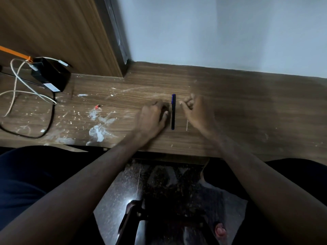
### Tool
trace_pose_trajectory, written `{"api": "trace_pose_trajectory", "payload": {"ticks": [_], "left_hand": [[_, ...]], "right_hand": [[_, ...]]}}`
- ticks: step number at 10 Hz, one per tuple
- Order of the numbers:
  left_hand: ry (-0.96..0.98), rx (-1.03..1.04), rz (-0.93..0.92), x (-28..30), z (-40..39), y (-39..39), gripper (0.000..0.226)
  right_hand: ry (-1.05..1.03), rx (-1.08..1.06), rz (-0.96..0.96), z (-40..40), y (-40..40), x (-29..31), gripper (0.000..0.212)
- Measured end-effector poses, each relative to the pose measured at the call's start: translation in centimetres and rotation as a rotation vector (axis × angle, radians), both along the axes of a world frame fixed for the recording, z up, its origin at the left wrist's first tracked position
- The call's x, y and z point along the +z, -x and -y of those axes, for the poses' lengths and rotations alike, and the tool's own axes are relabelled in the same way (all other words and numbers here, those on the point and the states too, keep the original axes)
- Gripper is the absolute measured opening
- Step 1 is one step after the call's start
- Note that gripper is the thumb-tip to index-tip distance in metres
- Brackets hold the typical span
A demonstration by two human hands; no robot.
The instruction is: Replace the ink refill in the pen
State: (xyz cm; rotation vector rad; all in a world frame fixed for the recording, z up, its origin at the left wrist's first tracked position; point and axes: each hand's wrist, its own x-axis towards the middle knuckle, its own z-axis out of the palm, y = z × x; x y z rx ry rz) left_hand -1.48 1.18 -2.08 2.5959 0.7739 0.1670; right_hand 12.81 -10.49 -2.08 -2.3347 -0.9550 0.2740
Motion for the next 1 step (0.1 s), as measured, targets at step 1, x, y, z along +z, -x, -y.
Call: {"api": "trace_pose_trajectory", "payload": {"ticks": [1], "left_hand": [[-0.104, -0.002, -0.045, 0.44, -1.12, 0.37, 0.053]], "right_hand": [[-0.027, -0.011, 0.204, 0.63, -1.28, 0.87, 0.031]]}}
